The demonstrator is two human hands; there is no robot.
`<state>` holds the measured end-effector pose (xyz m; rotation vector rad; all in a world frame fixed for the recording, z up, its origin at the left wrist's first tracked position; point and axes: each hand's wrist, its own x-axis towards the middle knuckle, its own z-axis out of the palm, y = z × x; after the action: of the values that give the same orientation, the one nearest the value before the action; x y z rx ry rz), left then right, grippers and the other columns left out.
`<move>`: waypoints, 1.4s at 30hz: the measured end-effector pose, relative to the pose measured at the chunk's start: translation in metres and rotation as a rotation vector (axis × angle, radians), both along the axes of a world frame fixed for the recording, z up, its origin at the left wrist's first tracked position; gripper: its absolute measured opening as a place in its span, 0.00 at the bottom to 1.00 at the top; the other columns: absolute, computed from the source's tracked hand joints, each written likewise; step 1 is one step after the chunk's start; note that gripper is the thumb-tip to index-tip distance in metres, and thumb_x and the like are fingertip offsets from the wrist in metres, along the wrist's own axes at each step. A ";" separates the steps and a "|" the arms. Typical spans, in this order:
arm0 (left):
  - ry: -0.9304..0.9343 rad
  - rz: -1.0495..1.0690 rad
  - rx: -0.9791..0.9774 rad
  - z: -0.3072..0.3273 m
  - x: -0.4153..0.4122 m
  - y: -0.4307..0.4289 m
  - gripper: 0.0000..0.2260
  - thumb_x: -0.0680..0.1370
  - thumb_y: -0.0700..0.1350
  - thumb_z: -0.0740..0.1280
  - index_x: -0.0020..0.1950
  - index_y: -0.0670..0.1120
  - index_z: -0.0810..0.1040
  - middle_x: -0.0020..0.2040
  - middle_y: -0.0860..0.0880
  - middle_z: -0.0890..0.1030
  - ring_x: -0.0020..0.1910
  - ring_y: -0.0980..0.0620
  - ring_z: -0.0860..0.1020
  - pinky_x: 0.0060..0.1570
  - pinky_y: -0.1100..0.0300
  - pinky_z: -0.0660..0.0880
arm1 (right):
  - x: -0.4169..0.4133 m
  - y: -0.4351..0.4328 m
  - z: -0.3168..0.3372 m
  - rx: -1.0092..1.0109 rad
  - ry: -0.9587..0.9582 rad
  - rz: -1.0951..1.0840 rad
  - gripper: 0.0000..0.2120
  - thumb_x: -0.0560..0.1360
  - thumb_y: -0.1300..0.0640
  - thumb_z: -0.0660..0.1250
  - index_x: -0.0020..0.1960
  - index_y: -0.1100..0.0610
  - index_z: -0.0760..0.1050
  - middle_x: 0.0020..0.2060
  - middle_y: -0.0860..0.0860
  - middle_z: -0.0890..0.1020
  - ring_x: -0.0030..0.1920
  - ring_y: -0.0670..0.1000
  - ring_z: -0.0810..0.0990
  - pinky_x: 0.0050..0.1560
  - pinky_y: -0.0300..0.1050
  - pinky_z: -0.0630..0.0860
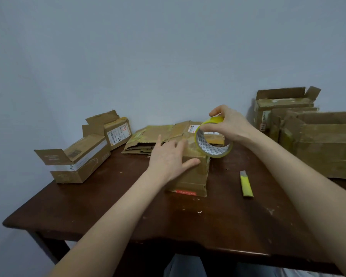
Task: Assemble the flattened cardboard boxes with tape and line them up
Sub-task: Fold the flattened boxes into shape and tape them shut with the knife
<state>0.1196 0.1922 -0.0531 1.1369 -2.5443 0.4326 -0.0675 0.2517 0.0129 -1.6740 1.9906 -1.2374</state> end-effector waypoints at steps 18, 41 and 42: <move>0.031 0.018 -0.019 -0.019 -0.034 -0.002 0.35 0.75 0.70 0.49 0.73 0.50 0.65 0.74 0.48 0.65 0.73 0.49 0.62 0.71 0.50 0.60 | -0.012 0.017 -0.048 -0.322 -0.650 0.110 0.07 0.72 0.61 0.72 0.48 0.51 0.80 0.32 0.43 0.83 0.33 0.42 0.79 0.41 0.39 0.78; -0.008 0.076 0.074 -0.004 -0.021 -0.011 0.30 0.74 0.71 0.50 0.75 0.65 0.54 0.76 0.51 0.61 0.74 0.49 0.59 0.69 0.40 0.58 | -0.024 0.020 -0.114 -0.218 -0.389 0.043 0.19 0.71 0.49 0.74 0.60 0.45 0.75 0.52 0.43 0.81 0.54 0.46 0.79 0.53 0.40 0.75; -0.029 0.049 0.062 -0.005 -0.023 -0.011 0.29 0.76 0.68 0.51 0.75 0.64 0.53 0.77 0.51 0.60 0.75 0.49 0.58 0.70 0.39 0.56 | -0.023 0.017 -0.112 -0.217 -0.424 0.063 0.22 0.70 0.49 0.74 0.63 0.46 0.74 0.55 0.43 0.80 0.57 0.46 0.78 0.56 0.41 0.75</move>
<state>0.0965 0.1810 -0.0576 1.2258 -2.5759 0.3868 -0.0904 0.2687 -0.0994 -1.3977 1.5866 -1.6700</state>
